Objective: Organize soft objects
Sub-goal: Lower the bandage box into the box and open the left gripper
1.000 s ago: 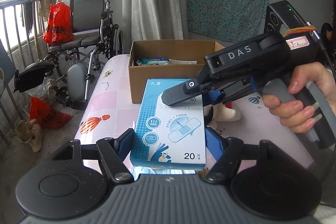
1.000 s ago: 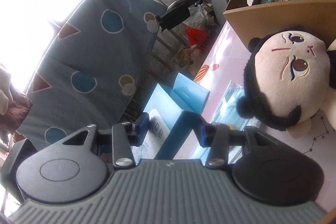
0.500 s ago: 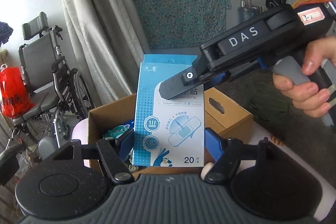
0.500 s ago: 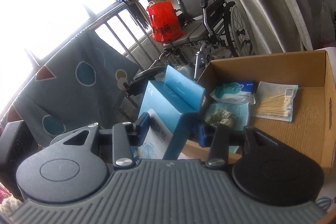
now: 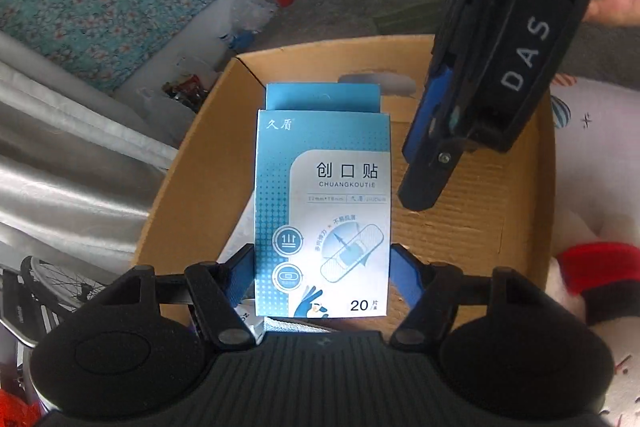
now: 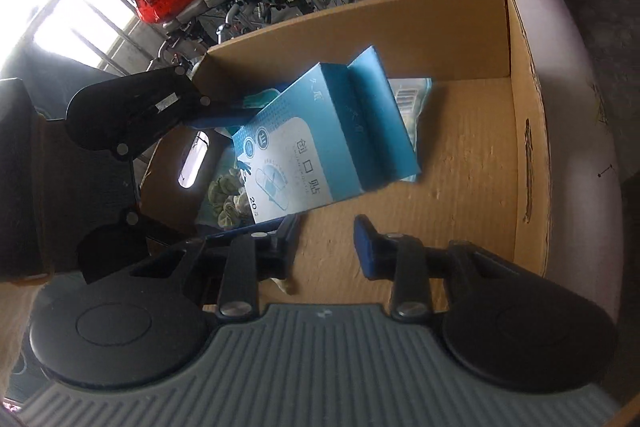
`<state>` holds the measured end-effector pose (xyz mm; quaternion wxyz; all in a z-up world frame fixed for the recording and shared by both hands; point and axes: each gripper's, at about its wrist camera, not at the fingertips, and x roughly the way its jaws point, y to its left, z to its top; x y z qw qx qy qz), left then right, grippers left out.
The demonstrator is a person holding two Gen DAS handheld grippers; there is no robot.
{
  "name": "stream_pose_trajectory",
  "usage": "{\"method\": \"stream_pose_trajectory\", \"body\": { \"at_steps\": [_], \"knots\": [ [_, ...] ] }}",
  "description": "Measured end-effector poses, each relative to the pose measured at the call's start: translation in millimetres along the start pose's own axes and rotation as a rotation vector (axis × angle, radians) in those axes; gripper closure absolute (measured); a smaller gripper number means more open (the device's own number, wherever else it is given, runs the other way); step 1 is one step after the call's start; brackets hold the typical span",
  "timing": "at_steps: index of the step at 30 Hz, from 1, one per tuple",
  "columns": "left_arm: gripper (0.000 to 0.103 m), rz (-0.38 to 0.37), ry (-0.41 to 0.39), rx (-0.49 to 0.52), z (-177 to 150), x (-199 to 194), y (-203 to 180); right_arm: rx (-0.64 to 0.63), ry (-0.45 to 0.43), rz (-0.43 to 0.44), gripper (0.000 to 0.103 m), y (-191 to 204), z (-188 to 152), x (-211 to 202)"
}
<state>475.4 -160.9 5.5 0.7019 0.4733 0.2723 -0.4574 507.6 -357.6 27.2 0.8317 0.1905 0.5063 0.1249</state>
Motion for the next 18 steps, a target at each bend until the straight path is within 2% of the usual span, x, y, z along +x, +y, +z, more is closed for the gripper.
{"method": "stream_pose_trajectory", "body": {
  "at_steps": [4,6,8,10,12,16,17,18],
  "knots": [
    [0.031,-0.075,0.048,0.038,-12.6,40.7,9.1,-0.011,0.168,-0.031,0.072,-14.9,0.5,26.8],
    [0.031,-0.114,0.055,0.049,-14.0,59.5,13.8,0.003,0.216,-0.038,0.072,-21.8,-0.4,32.8],
    [0.031,-0.176,0.078,0.065,-16.8,73.2,13.0,-0.005,0.219,-0.043,0.072,-24.0,0.3,32.9],
    [0.032,-0.239,0.133,0.141,-16.9,88.4,4.6,-0.032,0.189,-0.062,0.072,-20.8,2.1,32.2],
    [0.031,-0.268,0.186,0.192,-20.9,99.4,-0.2,-0.041,0.191,-0.078,0.072,-19.4,8.6,37.8],
    [0.029,-0.296,0.231,0.133,-25.9,108.9,6.3,-0.002,0.198,-0.073,0.072,-24.6,19.5,50.6],
    [0.023,-0.298,0.238,0.125,-24.9,112.3,7.8,0.008,0.195,-0.079,0.072,-24.9,22.2,56.2],
    [0.012,-0.295,0.238,0.123,-24.5,114.8,8.5,0.019,0.195,-0.092,0.072,-25.4,24.5,61.1]
  ]
}}
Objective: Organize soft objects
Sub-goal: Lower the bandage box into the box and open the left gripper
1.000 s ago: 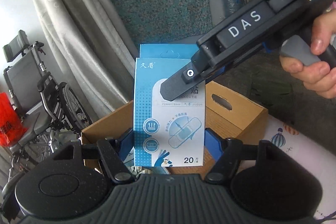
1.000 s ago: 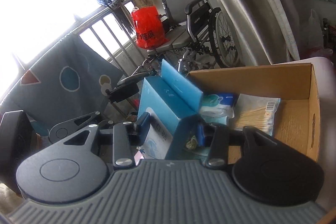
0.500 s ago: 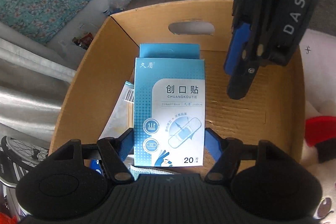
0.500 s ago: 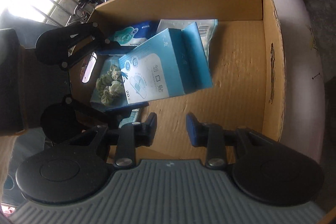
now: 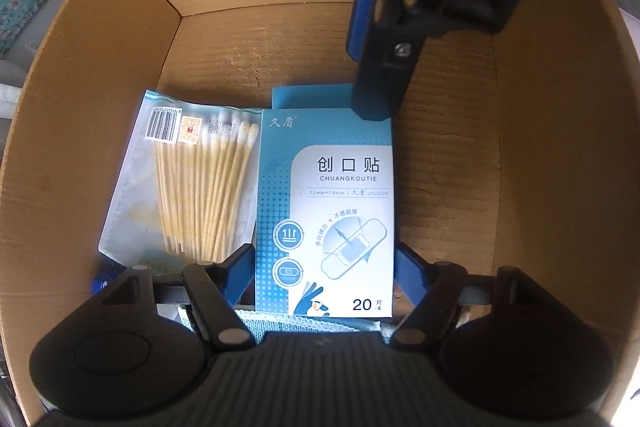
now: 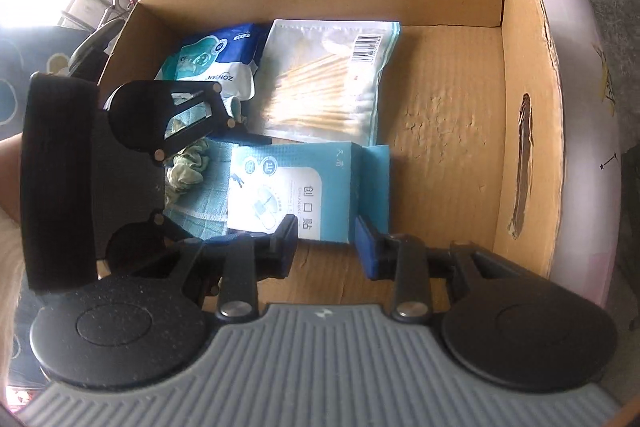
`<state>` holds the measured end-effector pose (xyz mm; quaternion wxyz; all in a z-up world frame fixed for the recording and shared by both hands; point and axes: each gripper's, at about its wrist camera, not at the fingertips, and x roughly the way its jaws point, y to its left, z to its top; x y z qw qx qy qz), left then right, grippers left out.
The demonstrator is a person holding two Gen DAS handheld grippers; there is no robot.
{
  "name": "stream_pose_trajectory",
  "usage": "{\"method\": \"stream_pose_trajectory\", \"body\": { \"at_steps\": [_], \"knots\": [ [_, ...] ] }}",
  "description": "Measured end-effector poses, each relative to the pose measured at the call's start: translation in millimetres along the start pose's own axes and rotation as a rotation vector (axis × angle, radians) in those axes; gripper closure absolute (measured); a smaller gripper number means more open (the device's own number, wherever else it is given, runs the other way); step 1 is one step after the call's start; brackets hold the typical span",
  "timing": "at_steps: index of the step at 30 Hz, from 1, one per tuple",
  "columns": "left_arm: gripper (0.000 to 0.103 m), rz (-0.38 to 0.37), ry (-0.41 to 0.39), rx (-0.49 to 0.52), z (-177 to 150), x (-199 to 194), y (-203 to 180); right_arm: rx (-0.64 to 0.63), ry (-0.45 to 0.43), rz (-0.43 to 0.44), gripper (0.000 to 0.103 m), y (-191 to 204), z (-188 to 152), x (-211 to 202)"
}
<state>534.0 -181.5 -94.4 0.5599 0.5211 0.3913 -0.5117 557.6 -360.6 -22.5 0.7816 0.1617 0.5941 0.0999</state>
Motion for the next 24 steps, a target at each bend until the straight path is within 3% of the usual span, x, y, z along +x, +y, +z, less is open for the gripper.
{"method": "stream_pose_trajectory", "body": {
  "at_steps": [2,4,6,8,14,17,19,21,24],
  "knots": [
    [0.011,0.05,0.023,0.002,-0.3,6.3,2.7,0.025,0.01,-0.015,0.072,-1.8,4.3,6.2],
    [0.016,0.061,0.056,-0.009,-0.5,10.2,5.2,0.058,0.008,-0.013,0.072,-5.5,8.5,11.7],
    [0.03,0.054,0.054,-0.006,-3.9,11.2,6.8,0.086,0.012,-0.011,0.072,-9.9,11.5,18.2],
    [0.031,0.02,0.043,-0.004,-5.9,8.8,5.2,0.117,0.016,0.0,0.072,-12.8,12.7,24.4],
    [0.028,0.061,0.041,0.018,-8.9,13.8,5.9,0.168,0.009,0.033,0.068,-10.3,11.3,40.7],
    [0.022,0.131,0.051,0.074,-0.5,16.3,-3.2,0.169,-0.001,0.03,0.069,-9.7,11.3,40.0],
    [0.019,0.206,0.093,0.06,2.7,18.8,-6.3,0.182,-0.008,0.032,0.069,-10.5,11.2,37.4],
    [0.019,0.221,0.1,0.045,3.2,11.9,-8.5,0.166,-0.03,0.022,0.069,-9.2,10.2,29.1],
    [0.019,0.229,0.039,-0.006,-1.9,-14.0,-9.9,0.124,-0.078,0.009,0.069,-3.4,7.8,8.8]
  ]
}}
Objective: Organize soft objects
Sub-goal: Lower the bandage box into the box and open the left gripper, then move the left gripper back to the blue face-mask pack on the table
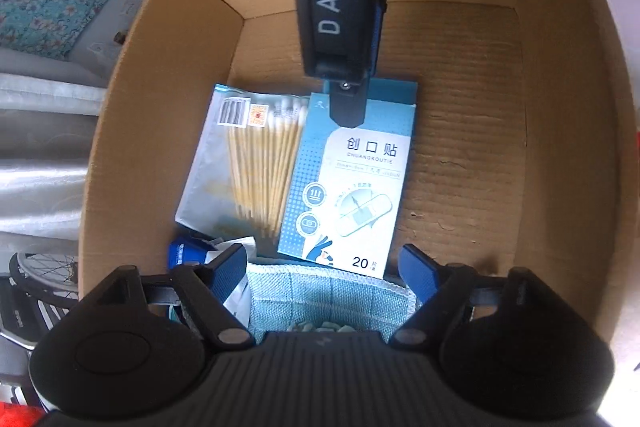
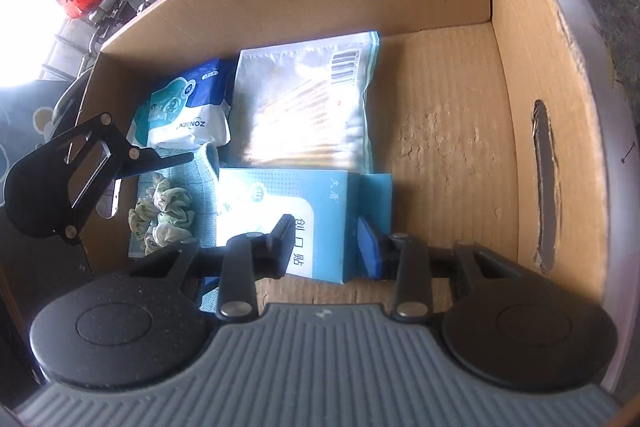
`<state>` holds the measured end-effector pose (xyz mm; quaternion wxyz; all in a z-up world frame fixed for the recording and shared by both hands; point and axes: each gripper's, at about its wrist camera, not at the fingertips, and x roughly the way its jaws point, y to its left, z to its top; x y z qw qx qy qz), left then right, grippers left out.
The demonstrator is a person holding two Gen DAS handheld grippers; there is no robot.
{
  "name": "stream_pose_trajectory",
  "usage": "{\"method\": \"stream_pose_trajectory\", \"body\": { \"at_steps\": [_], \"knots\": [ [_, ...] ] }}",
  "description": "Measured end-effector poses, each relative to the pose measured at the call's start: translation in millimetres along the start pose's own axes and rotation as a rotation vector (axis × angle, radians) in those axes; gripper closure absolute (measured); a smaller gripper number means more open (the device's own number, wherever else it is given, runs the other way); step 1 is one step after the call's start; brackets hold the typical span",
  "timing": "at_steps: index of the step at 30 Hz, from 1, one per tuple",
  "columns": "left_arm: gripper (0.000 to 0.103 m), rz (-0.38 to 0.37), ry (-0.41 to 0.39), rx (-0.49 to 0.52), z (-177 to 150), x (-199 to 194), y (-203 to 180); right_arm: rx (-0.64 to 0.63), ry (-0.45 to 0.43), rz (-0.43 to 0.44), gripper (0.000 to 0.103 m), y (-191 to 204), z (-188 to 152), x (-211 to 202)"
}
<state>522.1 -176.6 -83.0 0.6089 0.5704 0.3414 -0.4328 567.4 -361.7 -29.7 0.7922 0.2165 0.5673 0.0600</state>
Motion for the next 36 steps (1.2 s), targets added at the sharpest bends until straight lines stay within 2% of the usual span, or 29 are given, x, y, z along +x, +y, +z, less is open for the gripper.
{"method": "stream_pose_trajectory", "body": {
  "at_steps": [2,5,9,13,15,18,20,22,23,27,30,36],
  "knots": [
    [0.019,0.035,-0.021,-0.054,-6.1,-17.2,5.1,-0.026,-0.037,0.014,0.069,5.0,-2.2,-20.1],
    [0.019,0.096,-0.103,-0.153,-23.8,-62.4,7.3,-0.079,-0.102,0.042,0.069,15.8,-10.5,-59.1],
    [0.018,0.199,-0.196,-0.378,-61.1,-130.9,0.3,-0.181,-0.201,0.09,0.068,34.5,-35.5,-122.4],
    [0.013,0.282,-0.353,-0.614,-108.9,-203.5,-43.3,-0.298,-0.292,0.147,0.064,53.2,-74.5,-178.4],
    [0.013,0.297,-0.412,-0.75,-131.1,-231.7,-75.1,-0.364,-0.326,0.168,0.063,62.2,-100.1,-199.9],
    [0.013,0.309,-0.41,-0.917,-160.4,-262.0,-130.9,-0.407,-0.319,0.218,0.062,68.8,-140.1,-216.0],
    [0.014,0.325,-0.377,-0.982,-176.2,-270.9,-168.9,-0.436,-0.296,0.257,0.062,71.7,-166.8,-221.4],
    [0.02,0.31,-0.363,-1.043,-194.6,-272.3,-203.4,-0.453,-0.299,0.259,0.062,73.5,-192.6,-225.2],
    [0.027,0.293,-0.354,-1.061,-200.7,-268.7,-220.7,-0.454,-0.302,0.255,0.062,73.9,-203.9,-225.9],
    [0.039,0.195,-0.302,-1.098,-216.5,-246.5,-281.2,-0.428,-0.274,0.289,0.062,77.5,-242.1,-216.6],
    [0.047,0.175,-0.28,-1.13,-219.9,-223.4,-306.3,-0.418,-0.235,0.31,0.062,87.0,-268.6,-200.5],
    [0.047,0.147,-0.311,-1.212,-226.9,-189.5,-327.4,-0.418,-0.128,0.343,0.062,111.0,-313.9,-155.7]
  ]
}}
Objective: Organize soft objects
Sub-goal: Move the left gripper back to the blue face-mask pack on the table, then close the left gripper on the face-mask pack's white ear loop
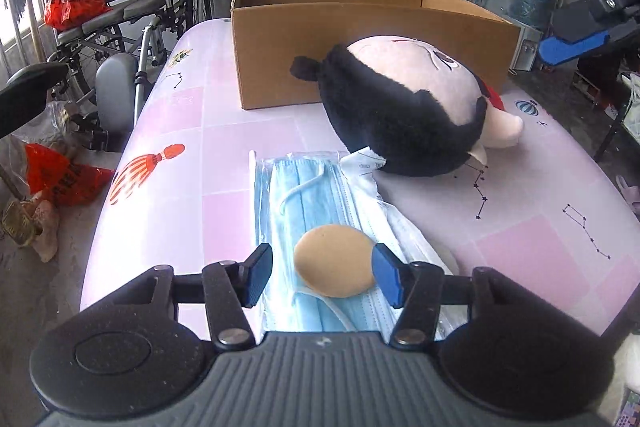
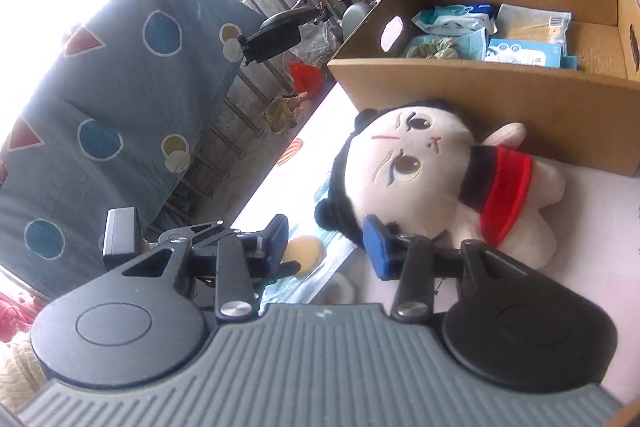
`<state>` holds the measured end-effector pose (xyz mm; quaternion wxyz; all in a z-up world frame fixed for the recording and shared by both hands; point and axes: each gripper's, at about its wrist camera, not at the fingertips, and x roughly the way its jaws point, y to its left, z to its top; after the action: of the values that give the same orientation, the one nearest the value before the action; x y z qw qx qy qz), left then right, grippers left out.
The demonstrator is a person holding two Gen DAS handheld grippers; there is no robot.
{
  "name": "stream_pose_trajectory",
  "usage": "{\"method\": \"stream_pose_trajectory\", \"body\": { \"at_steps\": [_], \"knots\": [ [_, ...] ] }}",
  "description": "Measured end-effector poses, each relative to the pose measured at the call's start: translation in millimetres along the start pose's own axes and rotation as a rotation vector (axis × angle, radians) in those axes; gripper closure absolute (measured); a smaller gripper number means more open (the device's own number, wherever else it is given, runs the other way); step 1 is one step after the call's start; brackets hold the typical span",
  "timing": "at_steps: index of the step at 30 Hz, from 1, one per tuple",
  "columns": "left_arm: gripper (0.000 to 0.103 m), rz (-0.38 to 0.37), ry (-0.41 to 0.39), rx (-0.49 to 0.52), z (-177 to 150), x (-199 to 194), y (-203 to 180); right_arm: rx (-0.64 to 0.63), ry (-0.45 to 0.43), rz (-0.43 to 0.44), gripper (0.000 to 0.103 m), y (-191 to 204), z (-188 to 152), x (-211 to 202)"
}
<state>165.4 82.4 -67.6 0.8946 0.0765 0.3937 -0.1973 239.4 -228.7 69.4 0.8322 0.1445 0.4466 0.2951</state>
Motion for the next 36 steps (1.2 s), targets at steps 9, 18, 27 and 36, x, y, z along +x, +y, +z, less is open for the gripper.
{"method": "stream_pose_trajectory", "body": {
  "at_steps": [9,18,27,36],
  "knots": [
    [0.059,0.024,-0.048,0.036,-11.3,12.6,-14.6,-0.031,0.085,-0.003,0.062,30.8,-23.8,72.6],
    [0.075,0.04,-0.075,0.057,-17.1,-4.2,-13.4,-0.008,0.152,-0.002,0.062,36.8,-30.1,117.5],
    [0.091,0.017,-0.092,0.001,-25.4,-17.6,-8.2,0.0,0.19,-0.057,0.062,28.6,-37.7,142.2],
    [0.1,-0.19,-0.073,-0.338,-32.7,-29.2,31.9,0.04,0.193,-0.077,0.061,19.1,-44.9,159.7]
  ]
}}
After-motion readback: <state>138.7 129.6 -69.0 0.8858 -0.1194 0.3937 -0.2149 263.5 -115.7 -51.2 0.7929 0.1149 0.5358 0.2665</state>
